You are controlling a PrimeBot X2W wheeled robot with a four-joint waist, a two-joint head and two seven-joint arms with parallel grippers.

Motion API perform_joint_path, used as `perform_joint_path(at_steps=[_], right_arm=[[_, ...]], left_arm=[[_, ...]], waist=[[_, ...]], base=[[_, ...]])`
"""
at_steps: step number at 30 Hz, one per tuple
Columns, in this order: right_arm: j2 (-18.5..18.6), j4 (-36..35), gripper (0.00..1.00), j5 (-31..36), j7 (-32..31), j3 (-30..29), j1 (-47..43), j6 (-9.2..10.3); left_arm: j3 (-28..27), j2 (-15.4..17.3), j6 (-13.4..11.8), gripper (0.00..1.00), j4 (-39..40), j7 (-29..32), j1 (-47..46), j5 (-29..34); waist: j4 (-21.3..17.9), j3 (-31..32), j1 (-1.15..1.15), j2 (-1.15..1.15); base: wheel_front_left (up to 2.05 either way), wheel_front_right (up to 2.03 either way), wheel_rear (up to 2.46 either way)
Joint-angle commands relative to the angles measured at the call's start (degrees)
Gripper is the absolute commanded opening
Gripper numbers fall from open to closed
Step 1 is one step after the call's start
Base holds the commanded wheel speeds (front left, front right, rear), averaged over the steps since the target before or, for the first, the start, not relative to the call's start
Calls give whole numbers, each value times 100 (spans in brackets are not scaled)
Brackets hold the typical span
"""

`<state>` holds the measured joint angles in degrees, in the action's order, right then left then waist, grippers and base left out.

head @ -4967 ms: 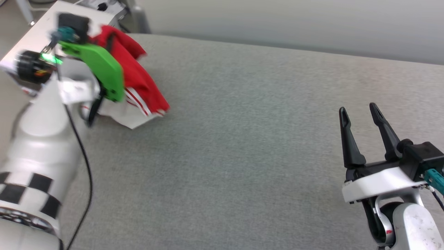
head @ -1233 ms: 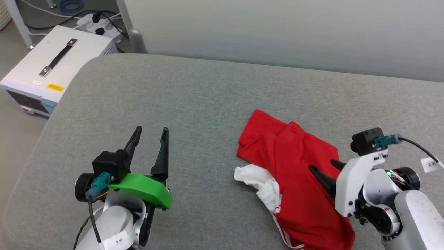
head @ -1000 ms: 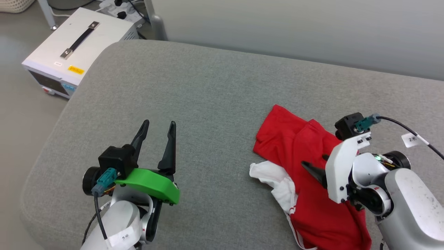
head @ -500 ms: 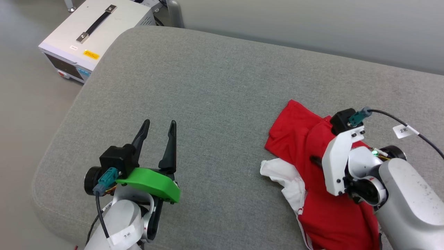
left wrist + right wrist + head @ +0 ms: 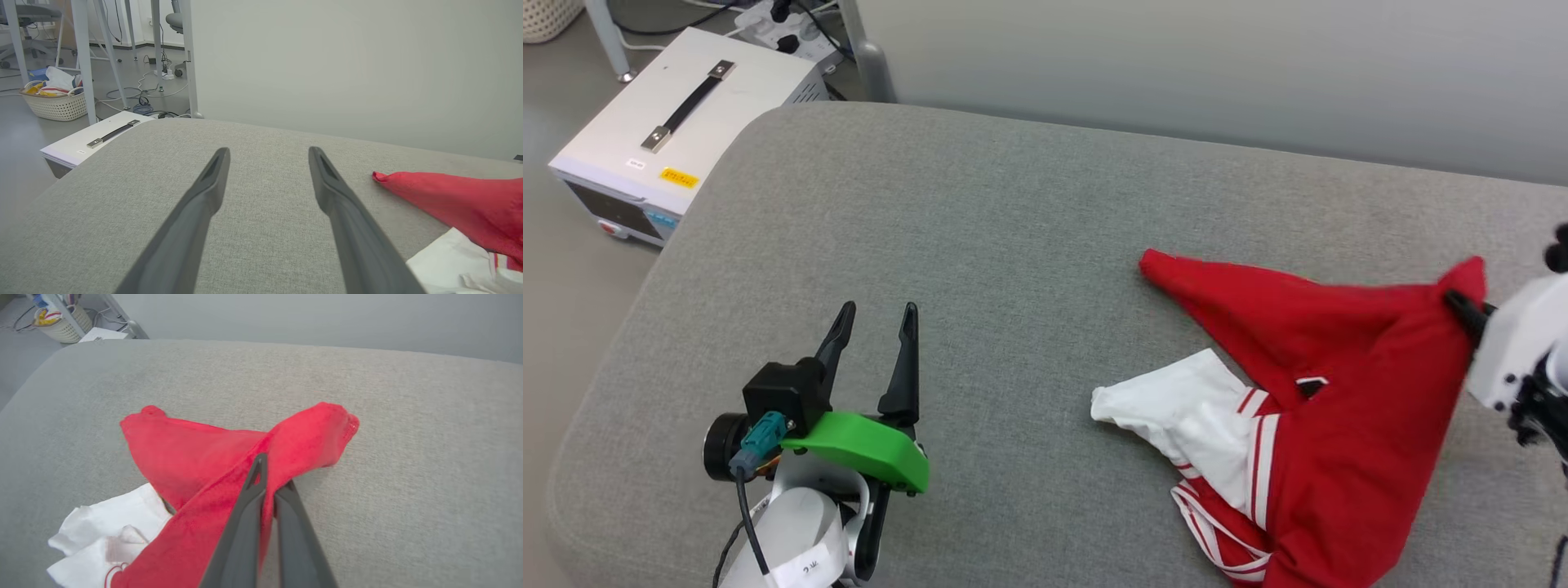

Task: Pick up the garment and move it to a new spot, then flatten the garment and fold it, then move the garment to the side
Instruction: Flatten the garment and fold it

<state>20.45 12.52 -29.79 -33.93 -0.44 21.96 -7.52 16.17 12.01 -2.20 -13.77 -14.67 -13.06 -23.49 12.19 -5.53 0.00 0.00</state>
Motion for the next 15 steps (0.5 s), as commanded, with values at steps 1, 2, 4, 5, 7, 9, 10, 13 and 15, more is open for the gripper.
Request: perform_joint_path(at_steps=[1, 2, 4, 5, 7, 9, 10, 13, 15], right_arm=[[-6, 1, 0, 64, 50, -330, -270, 3], [-21, 15, 0, 125, 75, -629, -432, 3], [-73, 101, 0, 237, 97, -1189, -734, 3], [-95, 140, 0, 309, 111, -1421, -876, 3], [-238, 199, 0, 460, 139, -1921, -1203, 3], [-441, 237, 0, 594, 149, -2352, -1524, 3], [-587, 245, 0, 664, 147, -2565, -1693, 3], [-961, 243, 0, 859, 211, -2958, -2082, 3], [-1235, 243, 7, 952, 315, -3086, -2286, 3]], left_arm=[[-40, 6, 20, 100, 1, -32, 72, 45], [-58, 13, 17, 100, 6, -32, 90, 45], [-77, 29, 21, 100, 8, -32, 120, 46], [-81, 33, 24, 100, 8, -32, 129, 46], [-76, 37, 25, 100, 8, -32, 155, 50], [-76, 48, 18, 100, 8, -32, 188, 48], [-77, 54, 13, 100, 2, -32, 204, 44], [-86, 68, 3, 100, -10, -32, 237, 27], [-85, 76, -6, 100, -23, -32, 264, 18]], waist=[[-163, 90, 0, 0], [-204, 98, 0, 0], [-264, 103, 0, 0], [-279, 103, 0, 0], [-304, 110, 0, 0], [-323, 113, 0, 0], [-329, 112, 0, 0], [-343, 109, 0, 0], [-351, 120, 0, 0]], base=[[0, 0, 0], [0, 0, 0], [0, 0, 0], [0, 0, 0], [0, 0, 0], [0, 0, 0], [0, 0, 0], [0, 0, 0], [0, 0, 0]])
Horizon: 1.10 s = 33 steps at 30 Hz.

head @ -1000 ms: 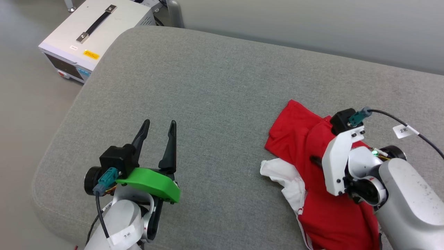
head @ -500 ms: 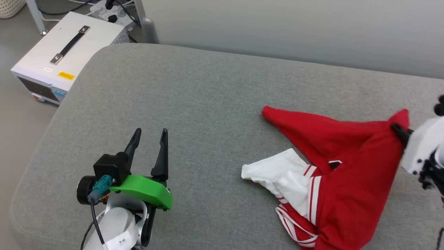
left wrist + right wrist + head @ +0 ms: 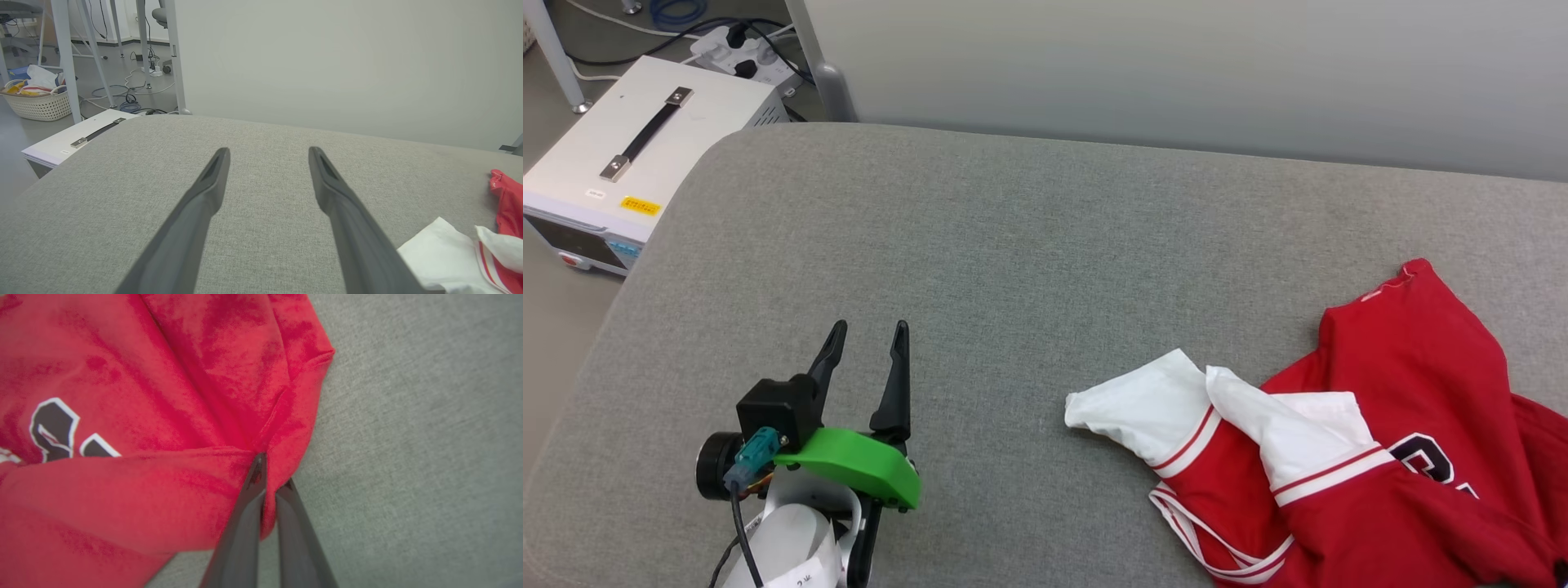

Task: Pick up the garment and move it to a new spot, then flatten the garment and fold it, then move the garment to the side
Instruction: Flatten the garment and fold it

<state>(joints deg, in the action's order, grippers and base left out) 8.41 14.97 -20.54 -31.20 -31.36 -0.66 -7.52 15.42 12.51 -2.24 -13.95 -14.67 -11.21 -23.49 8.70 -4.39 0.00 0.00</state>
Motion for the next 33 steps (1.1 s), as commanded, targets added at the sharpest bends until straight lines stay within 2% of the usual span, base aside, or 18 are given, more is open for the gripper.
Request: perform_joint_path(at_steps=[1, 2, 3, 13, 18, 22, 25, 33], right_arm=[[-157, -8, 35, 48, 118, -19, -107, 3], [-231, -13, 85, 74, 193, -17, -164, 3], [-303, -15, 100, 98, 334, 8, -195, 3], [-535, -437, 100, 561, 2567, 380, 63, 3], [-548, -780, 100, 702, 3115, 901, 21, 3], [-551, -943, 100, 685, 2745, 1482, -55, 3], [-492, -1057, 100, 531, 2009, 2038, -37, 3], [301, -1394, 100, -14, -138, 3490, 419, 3]], left_arm=[[-11, 33, -8, 100, -10, -32, 97, 12], [-13, 39, -13, 100, -11, -32, 111, 7], [-21, 48, -24, 100, -10, -32, 130, -1], [-7, 123, -93, 100, 6, 47, 308, -46], [-2, 166, -151, 100, 66, 94, 415, -53], [-10, 179, -210, 100, 147, 127, 470, -70], [-1, 190, -223, 100, 196, 145, 465, -80], [51, 157, -205, 100, 211, 132, 324, -94]], waist=[[-9, 16, 0, 0], [-17, 21, 0, 0], [-34, 27, 0, 0], [-109, 256, 0, 0], [-125, 362, 0, 0], [-137, 368, 0, 0], [-122, 339, 0, 0], [18, 159, 0, 0]], base=[[0, 0, 0], [0, 0, 0], [0, 0, 0], [0, 0, 0], [0, 0, 0], [0, 0, 0], [0, 0, 0], [0, 0, 0]])
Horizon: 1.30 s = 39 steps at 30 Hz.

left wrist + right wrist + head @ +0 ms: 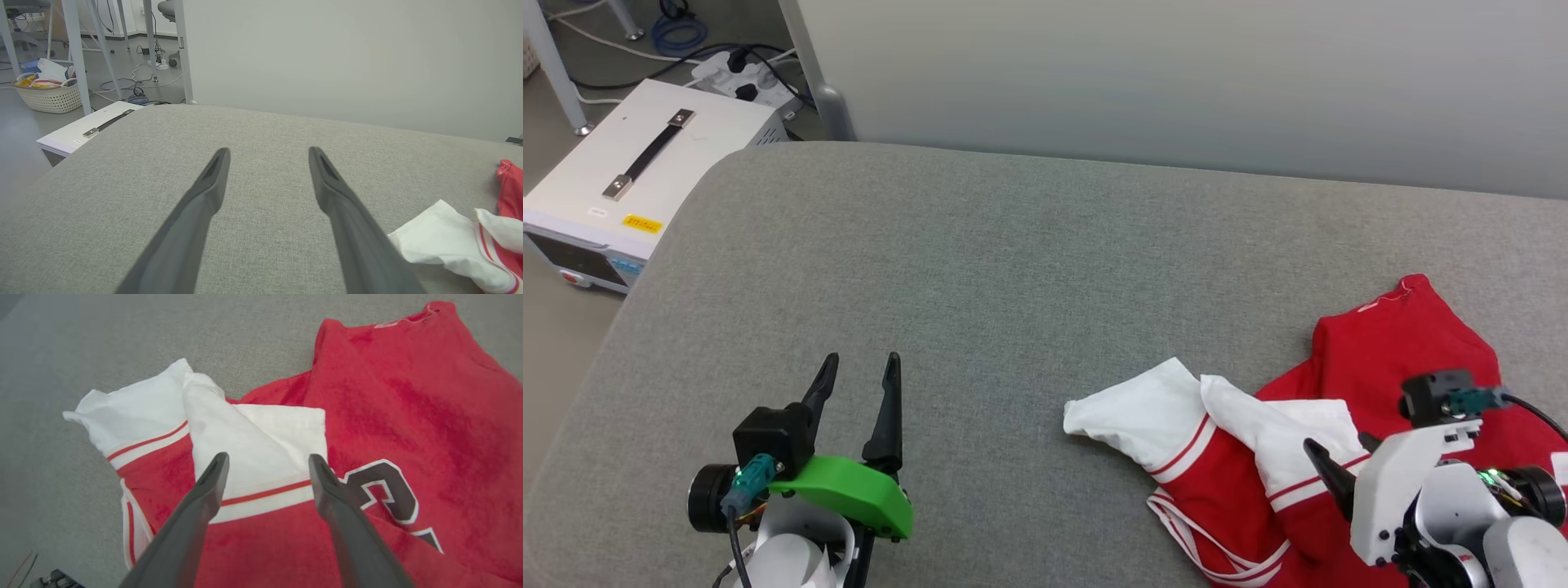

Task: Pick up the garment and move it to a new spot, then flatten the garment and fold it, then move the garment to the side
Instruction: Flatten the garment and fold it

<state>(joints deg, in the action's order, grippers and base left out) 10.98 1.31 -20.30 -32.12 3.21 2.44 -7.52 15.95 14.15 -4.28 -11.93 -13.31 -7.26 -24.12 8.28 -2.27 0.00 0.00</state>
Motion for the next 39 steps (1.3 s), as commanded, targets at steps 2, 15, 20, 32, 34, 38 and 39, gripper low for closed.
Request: perform_joint_path(at_steps=[2, 15, 20, 32, 34, 38, 39], right_arm=[[228, -32, 100, -172, -396, 340, 293, 3], [749, 846, 58, -414, -1222, 1432, 1241, 3], [739, 845, 0, -396, -1101, 1288, 1284, 3], [549, 339, 0, -8, -484, -1034, 734, 3], [406, 284, 0, 49, -408, -1571, 488, 3], [-127, 128, 0, 220, -285, -2628, -71, 3], [-295, 75, 0, 242, -248, -2843, -192, 3]], left_arm=[[25, -34, 21, 100, -10, -17, -124, -33], [123, -257, 141, 100, -212, -128, -419, 1], [64, -259, 148, 100, -277, -148, -405, 9], [-38, -225, 141, 100, -270, -164, -310, 52], [-40, -225, 140, 100, -258, -165, -284, 54], [-45, -215, 153, 100, -256, -166, -267, 53], [-46, -213, 157, 100, -257, -166, -266, 51]], waist=[[137, -112, 0, 0], [497, -457, 0, 0], [411, -457, 0, 0], [31, -290, 0, 0], [-9, -285, 0, 0], [-65, -289, 0, 0], [-73, -293, 0, 0]], base=[[0, 0, 0], [0, 0, 0], [0, 0, 0], [0, 0, 0], [0, 0, 0], [0, 0, 0], [0, 0, 0]])
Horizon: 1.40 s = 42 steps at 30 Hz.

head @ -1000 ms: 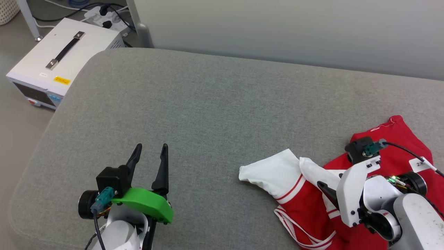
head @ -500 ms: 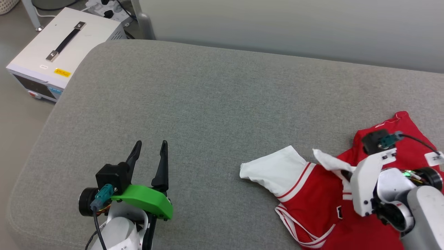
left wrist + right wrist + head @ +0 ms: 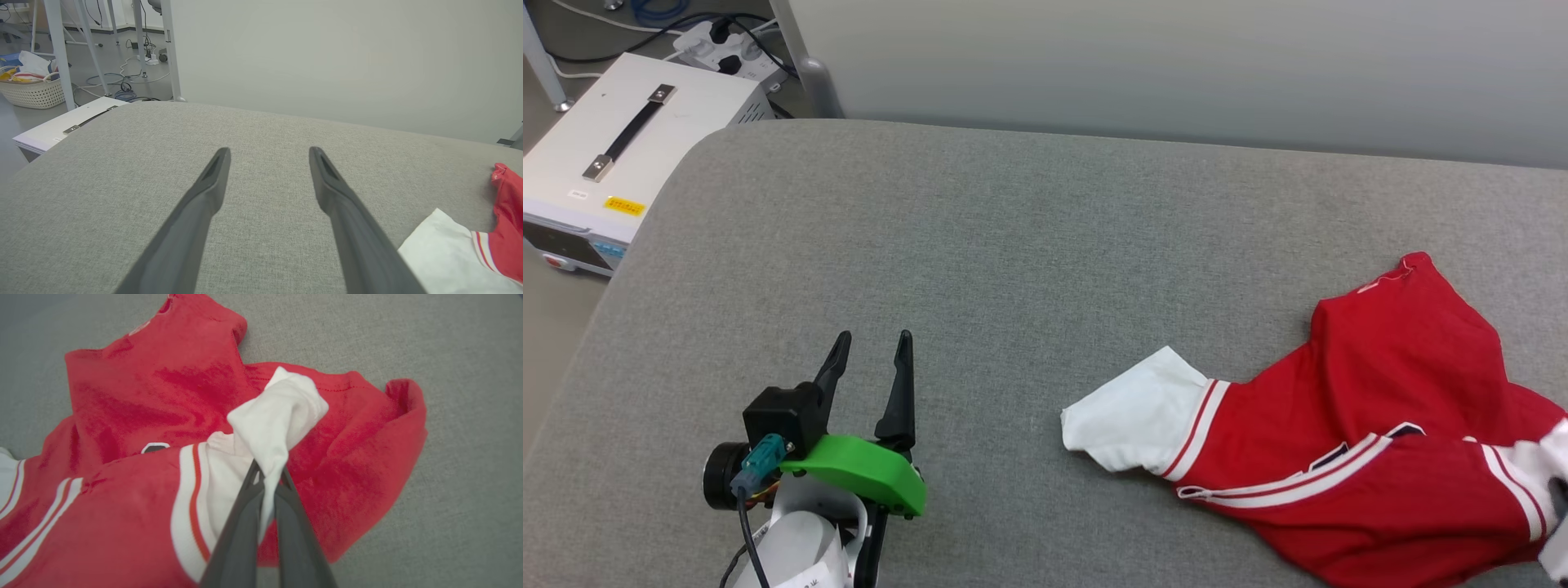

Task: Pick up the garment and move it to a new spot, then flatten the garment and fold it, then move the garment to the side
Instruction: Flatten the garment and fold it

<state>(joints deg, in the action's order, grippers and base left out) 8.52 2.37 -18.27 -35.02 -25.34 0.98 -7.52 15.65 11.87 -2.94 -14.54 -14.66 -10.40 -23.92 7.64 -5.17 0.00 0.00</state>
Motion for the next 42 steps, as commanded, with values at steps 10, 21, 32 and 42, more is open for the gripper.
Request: perform_joint_path(at_steps=[10, 21, 32, 42], right_arm=[[-561, 671, 32, -474, 390, -722, -959, 3], [-563, 522, 100, 11, 3315, -323, -457, 3], [-564, -542, 100, 434, 3585, 890, -687, 3], [-564, -1130, 100, 574, 3387, 1485, -703, 3]], left_arm=[[-27, 61, 21, 100, -11, -32, 66, 18], [71, 117, 2, 100, -121, 53, 187, -15], [217, 191, -56, 100, 61, 457, 209, -18], [1129, -48, 435, 100, 224, 2156, -541, -64]], waist=[[-114, -21, 0, 0], [-36, 320, 0, 0], [-60, 488, 0, 0], [-234, 103, 0, 0]], base=[[0, 0, 0], [0, 0, 0], [0, 0, 0], [0, 0, 0]])
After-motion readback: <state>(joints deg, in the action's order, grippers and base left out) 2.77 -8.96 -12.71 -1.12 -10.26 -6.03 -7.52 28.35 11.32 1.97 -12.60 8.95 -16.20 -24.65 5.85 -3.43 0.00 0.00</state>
